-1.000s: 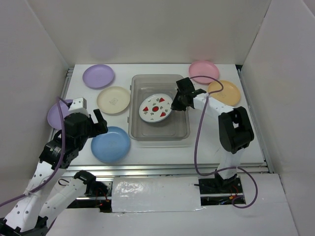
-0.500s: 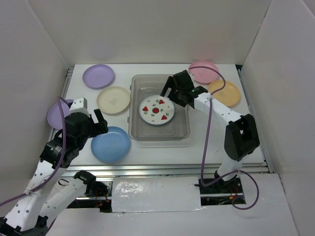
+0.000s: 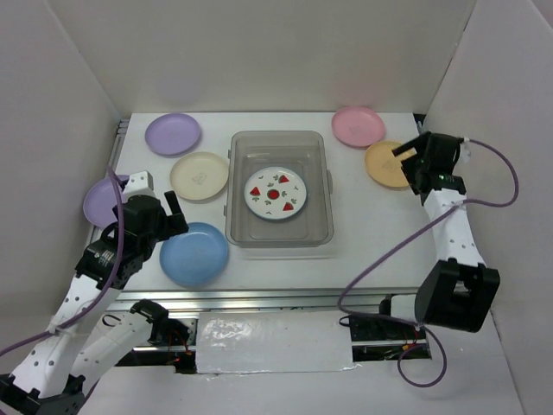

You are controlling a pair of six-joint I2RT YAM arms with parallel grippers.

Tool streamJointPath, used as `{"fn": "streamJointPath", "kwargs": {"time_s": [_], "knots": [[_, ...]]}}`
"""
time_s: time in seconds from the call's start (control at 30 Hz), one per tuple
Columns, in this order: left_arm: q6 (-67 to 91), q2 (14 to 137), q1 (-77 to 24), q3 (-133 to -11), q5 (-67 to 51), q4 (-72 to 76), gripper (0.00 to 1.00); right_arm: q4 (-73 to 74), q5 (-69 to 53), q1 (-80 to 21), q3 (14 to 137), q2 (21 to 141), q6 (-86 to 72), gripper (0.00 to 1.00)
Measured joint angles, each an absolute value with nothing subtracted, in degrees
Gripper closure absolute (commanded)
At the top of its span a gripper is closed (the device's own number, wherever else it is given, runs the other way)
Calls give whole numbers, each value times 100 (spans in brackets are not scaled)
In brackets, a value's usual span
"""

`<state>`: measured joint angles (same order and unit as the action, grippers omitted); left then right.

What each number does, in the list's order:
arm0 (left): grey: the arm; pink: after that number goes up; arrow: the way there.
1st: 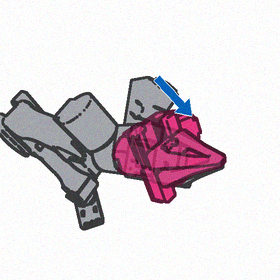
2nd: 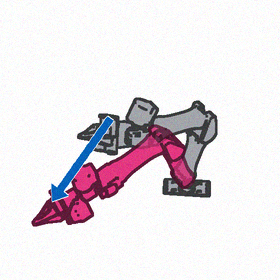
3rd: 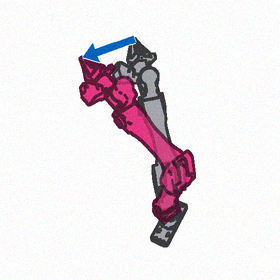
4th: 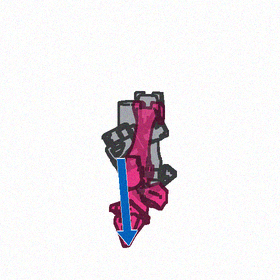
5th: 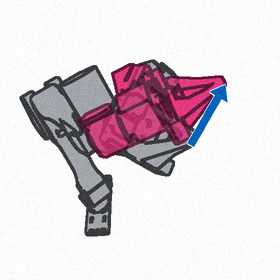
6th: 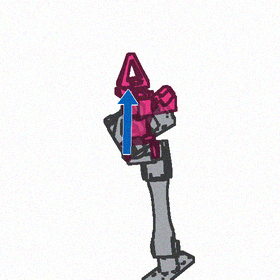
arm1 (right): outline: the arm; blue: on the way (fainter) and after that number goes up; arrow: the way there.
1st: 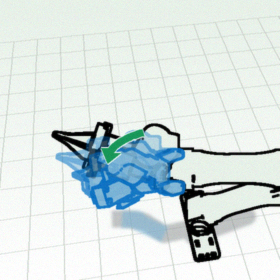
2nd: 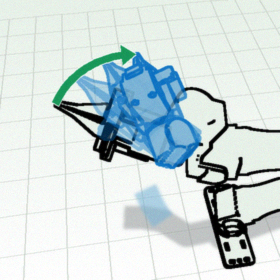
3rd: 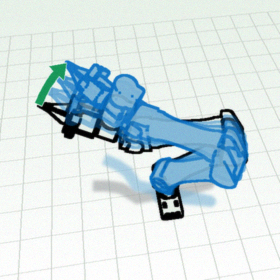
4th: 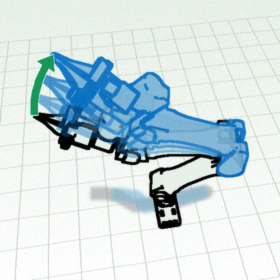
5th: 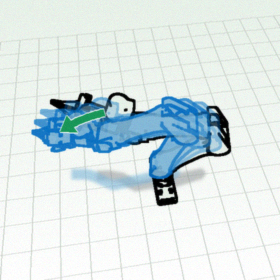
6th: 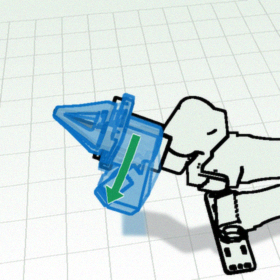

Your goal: Place the plates into the plastic bin on the countertop

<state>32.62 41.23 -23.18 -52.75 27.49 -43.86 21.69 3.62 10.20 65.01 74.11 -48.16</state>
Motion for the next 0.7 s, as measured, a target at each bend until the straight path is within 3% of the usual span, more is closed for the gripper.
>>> {"fn": "streamJointPath", "kwargs": {"time_s": [0.2, 0.7], "knots": [[3354, 4237, -2318, -5293, 2945, -4493, 1, 1935, -353, 2082, 5660, 8403, -4775, 2], [3323, 4329, -2318, -5293, 2803, -4491, 1, 919, -1013, 2392, 6355, 10464, -4550, 8]]}}
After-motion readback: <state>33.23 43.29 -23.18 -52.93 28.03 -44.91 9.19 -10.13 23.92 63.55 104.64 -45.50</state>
